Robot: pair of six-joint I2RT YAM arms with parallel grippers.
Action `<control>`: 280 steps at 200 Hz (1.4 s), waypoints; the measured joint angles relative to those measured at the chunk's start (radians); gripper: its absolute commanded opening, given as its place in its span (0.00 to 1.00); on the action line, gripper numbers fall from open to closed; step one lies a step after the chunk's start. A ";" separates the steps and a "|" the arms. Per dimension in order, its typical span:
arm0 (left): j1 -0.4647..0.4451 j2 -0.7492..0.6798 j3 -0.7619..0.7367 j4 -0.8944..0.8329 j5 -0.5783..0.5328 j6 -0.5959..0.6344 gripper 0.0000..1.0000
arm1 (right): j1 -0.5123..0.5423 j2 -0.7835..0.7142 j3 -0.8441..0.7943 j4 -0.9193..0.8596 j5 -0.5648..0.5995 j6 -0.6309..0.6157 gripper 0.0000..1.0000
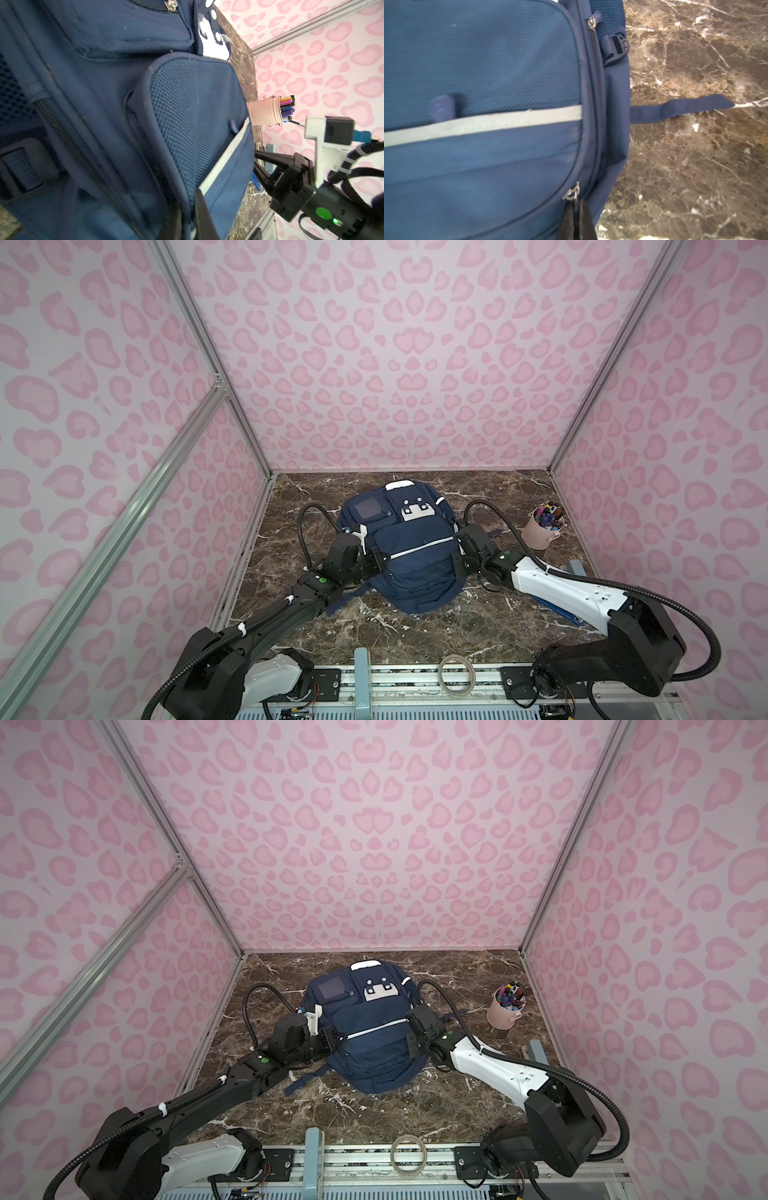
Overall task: Pack the student bag
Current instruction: 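Pull the pocket zipper closed with the right gripper while the left holds the backpack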
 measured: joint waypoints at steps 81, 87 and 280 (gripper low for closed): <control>0.144 0.140 0.158 -0.150 -0.019 0.140 0.21 | 0.138 -0.072 -0.029 -0.024 -0.041 -0.006 0.00; 0.159 0.157 0.184 -0.162 -0.034 0.146 0.26 | 0.162 -0.072 -0.026 -0.026 -0.051 -0.001 0.00; -0.171 0.033 -0.071 0.177 -0.149 -0.197 0.68 | 0.368 0.108 0.119 0.054 -0.192 0.080 0.00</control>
